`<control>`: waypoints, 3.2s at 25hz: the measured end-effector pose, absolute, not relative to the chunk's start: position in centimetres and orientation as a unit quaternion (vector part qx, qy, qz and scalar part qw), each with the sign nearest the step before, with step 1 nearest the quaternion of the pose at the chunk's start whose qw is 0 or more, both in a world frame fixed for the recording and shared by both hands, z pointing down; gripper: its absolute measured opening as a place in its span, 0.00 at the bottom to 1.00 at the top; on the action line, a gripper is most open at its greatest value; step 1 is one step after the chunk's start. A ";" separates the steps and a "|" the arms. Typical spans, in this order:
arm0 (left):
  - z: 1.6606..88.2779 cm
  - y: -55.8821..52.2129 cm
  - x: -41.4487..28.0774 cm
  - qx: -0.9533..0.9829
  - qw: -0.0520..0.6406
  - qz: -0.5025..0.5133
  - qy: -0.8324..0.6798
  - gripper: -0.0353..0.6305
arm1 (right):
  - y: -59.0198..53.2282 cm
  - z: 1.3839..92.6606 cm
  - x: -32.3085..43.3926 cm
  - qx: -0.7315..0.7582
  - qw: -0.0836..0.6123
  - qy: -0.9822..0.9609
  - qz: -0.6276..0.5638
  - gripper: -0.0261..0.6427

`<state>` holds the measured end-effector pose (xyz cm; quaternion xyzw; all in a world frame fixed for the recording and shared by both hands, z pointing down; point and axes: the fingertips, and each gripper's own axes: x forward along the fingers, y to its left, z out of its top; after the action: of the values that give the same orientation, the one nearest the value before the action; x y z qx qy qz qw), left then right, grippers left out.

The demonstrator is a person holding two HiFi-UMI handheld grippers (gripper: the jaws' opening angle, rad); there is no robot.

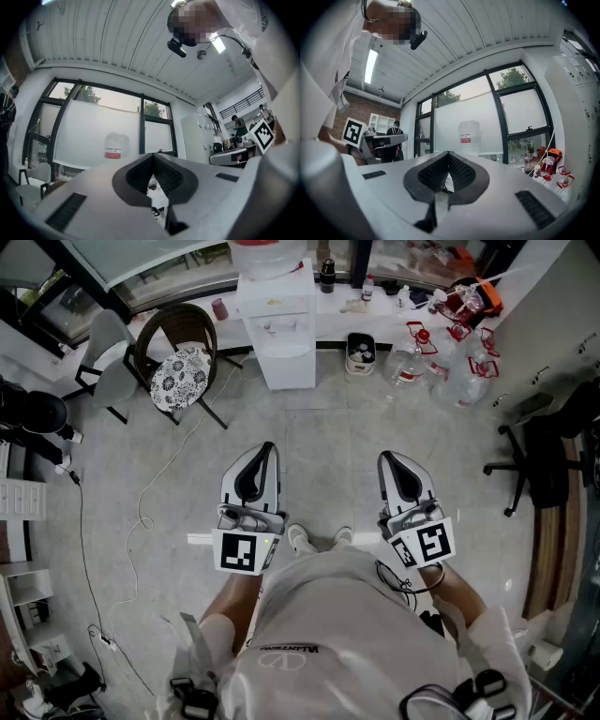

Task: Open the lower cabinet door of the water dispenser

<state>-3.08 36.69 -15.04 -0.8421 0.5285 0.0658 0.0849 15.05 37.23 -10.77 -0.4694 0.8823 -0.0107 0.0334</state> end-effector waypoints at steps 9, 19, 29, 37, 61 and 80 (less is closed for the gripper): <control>-15.1 37.3 -5.1 -0.848 0.081 0.070 0.519 0.06 | 37.6 -10.7 12.3 -0.462 0.030 0.886 -0.015 0.06; -13.5 36.8 -9.2 -0.852 0.073 0.063 0.515 0.06 | 37.1 -9.8 8.4 -0.464 0.025 0.885 -0.011 0.06; -12.8 33.7 -9.6 -0.845 0.069 0.066 0.526 0.06 | 33.4 -9.3 7.4 -0.448 0.021 0.894 -0.007 0.06; -12.6 26.9 -6.8 -0.838 0.068 0.065 0.538 0.06 | 26.1 -8.4 10.0 -0.430 0.022 0.903 -0.017 0.06; -4.7 4.6 2.5 -0.812 0.033 0.018 0.583 0.06 | 0.9 -0.7 15.5 -0.342 0.000 0.939 -0.042 0.06; 33.4 -12.6 0.5 -0.828 0.065 0.024 0.556 0.06 | -16.0 36.1 10.1 -0.324 0.029 0.944 -0.050 0.06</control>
<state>0.46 -12.55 33.40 -0.8285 0.5558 0.0243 0.0646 10.13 -15.97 36.06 -0.3244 0.9442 -0.0499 0.0286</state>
